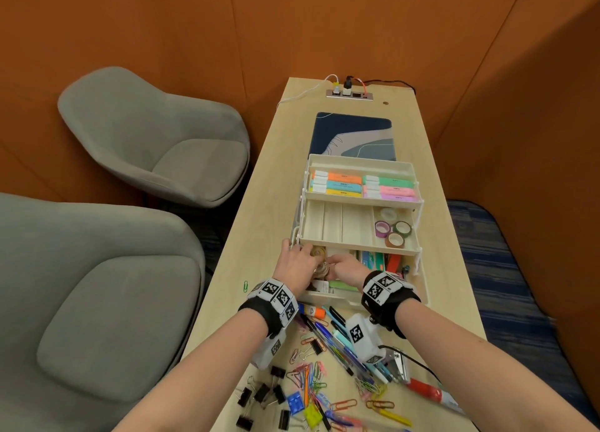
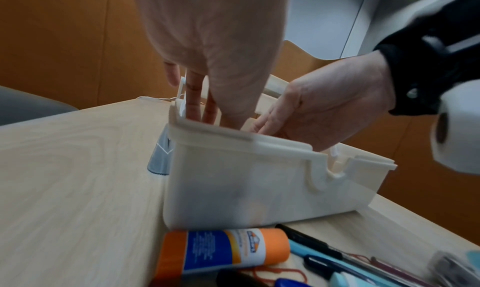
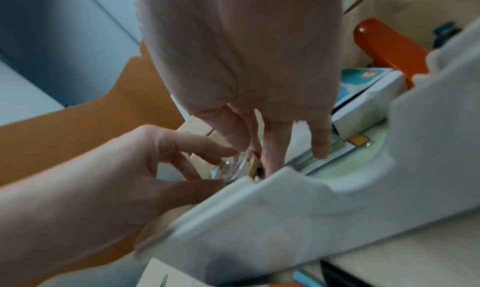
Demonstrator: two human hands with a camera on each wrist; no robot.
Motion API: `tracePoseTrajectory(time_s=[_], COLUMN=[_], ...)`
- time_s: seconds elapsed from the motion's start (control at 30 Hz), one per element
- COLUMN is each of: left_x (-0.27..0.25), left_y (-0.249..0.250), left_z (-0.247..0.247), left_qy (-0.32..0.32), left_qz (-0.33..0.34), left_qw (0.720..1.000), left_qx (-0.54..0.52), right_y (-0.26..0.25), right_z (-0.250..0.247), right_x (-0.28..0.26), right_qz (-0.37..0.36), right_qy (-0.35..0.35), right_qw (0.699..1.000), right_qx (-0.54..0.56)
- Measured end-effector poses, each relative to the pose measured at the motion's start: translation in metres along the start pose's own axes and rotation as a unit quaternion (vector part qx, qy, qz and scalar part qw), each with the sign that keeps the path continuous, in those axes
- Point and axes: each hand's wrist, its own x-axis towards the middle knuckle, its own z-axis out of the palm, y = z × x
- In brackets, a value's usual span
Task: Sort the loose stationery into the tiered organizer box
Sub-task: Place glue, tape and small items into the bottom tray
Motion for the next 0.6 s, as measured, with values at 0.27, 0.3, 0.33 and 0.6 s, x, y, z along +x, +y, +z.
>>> tracePoseTrajectory(time_s=[0.27,0.3,0.33,0.6], left_x=[0.0,-0.001,-0.002,-0.002], left_y=[-0.005,-0.006,-0.007,-0.003], left_z=[-0.005,-0.004,-0.004,-0.008], left_qy=[0.002,0.004,0.002,0.0], left_qz=[0.039,0.042,0.043,0.03], left_qw=[0.999,0.999,0.999,1.0], left_qx=[0.0,0.005,0.011,0.006], right_y=[0.004,0.004,0.003,0.0], right_z=[0.002,0.003,0.004,-0.005], right_x=[0.004,0.004,0.004,-0.005], right_qz=[-0.015,-0.016,-0.019,-0.002], right_qy=[0.021,0.017,0.013,0.008], right_qw=[0.998,0.998,0.998,0.993], right_qx=[-0.06,-0.061,-0.062,-0.114])
